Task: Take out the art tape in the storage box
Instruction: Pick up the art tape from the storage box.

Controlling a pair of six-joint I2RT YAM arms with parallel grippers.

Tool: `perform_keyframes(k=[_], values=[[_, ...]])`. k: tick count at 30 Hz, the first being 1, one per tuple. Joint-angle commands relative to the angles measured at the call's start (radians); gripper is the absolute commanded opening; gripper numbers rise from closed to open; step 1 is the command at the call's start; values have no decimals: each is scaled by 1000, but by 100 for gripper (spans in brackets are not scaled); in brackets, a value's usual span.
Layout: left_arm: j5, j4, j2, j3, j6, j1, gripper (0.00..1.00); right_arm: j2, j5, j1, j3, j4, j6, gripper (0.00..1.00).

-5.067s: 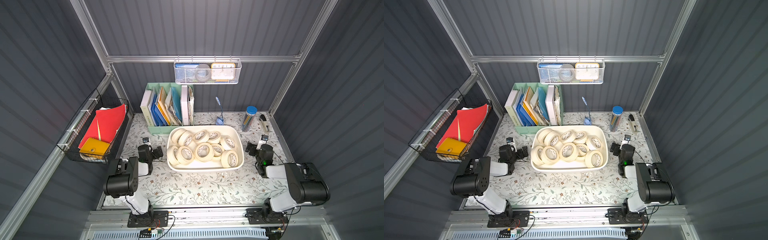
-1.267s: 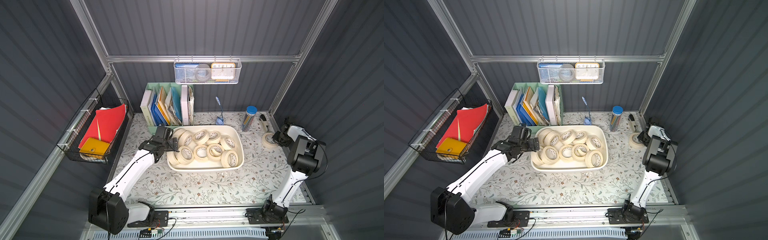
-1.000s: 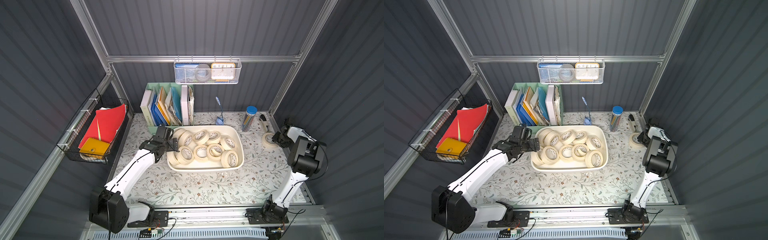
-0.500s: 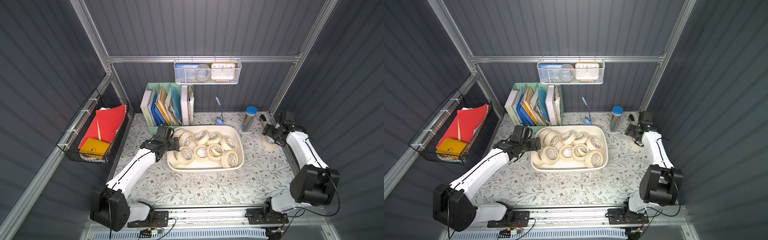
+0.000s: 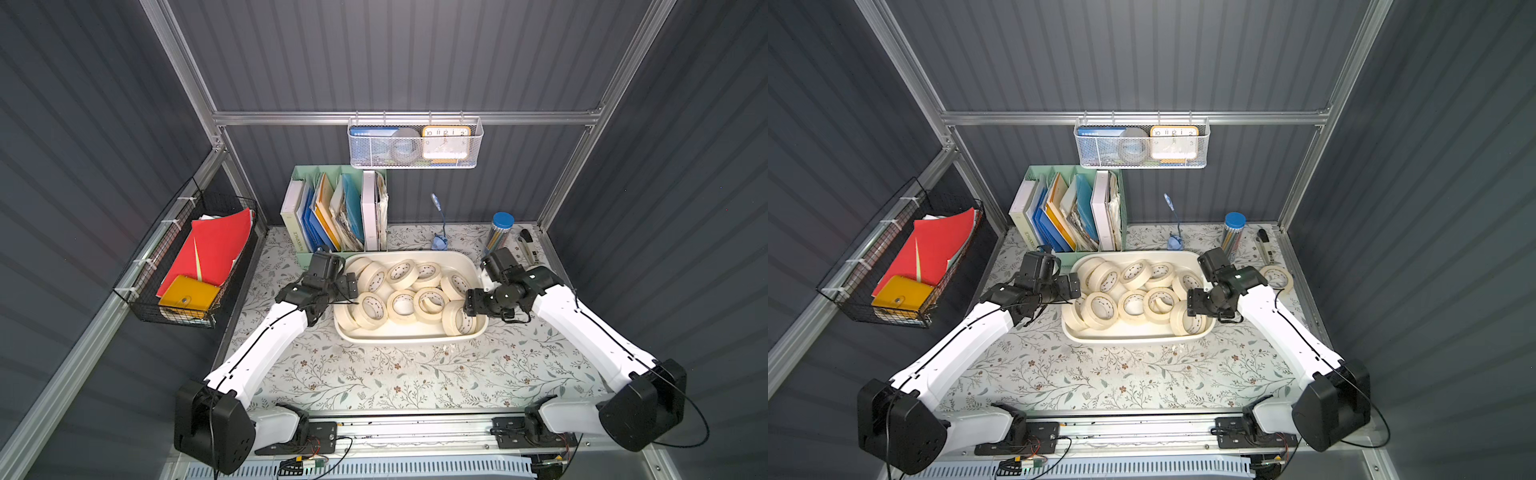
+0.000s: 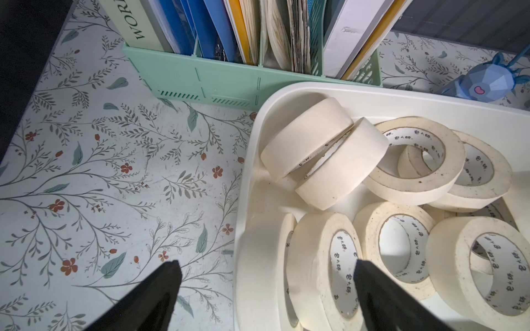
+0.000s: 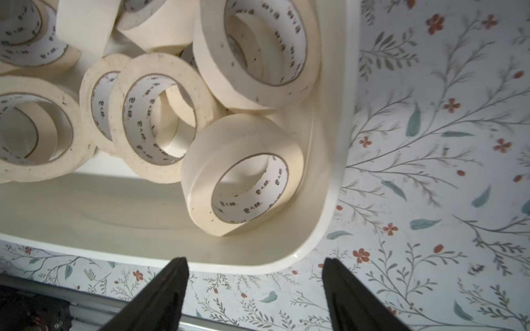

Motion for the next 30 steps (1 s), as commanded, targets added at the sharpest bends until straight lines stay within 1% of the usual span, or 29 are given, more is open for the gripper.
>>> perform_keyframes(k=[1,2,4,9,11,13,14,15,16,17,19,22,23,27,30], values=[[9,7,-13,-13,-23,-4,100,35,-85,40,-22,38,53,78],[9,6,-12,-14,-25,-4,100,43,-130,39,-44,88,65,77],[16,10,-13,-17,-27,-4,100,59,-168,39,-82,182,98,77],[20,8,-27,-22,-35,-4,100,134,-150,39,-85,215,95,77],[13,9,-31,-31,-40,-4,100,147,-146,39,-110,261,101,77],[8,10,-29,-35,-45,-4,100,155,-153,39,-127,297,112,76],[8,11,-26,-35,-44,-4,100,157,-156,40,-138,321,124,74],[8,11,-23,-35,-46,-4,100,157,-157,40,-147,339,131,71],[10,14,-19,-35,-46,-4,100,156,-156,40,-160,363,140,64],[11,15,-15,-34,-46,-4,100,155,-153,40,-172,383,145,50],[14,17,-8,-32,-45,-4,100,146,-142,40,-190,410,155,27],[13,19,-1,-32,-45,-4,100,132,-127,40,-207,438,157,4],[12,18,0,-31,-44,-4,100,129,-124,40,-207,438,155,0],[10,18,0,-31,-44,-4,100,116,-111,40,-184,405,134,0],[8,17,2,-29,-41,-4,100,107,-114,40,-121,333,114,0]])
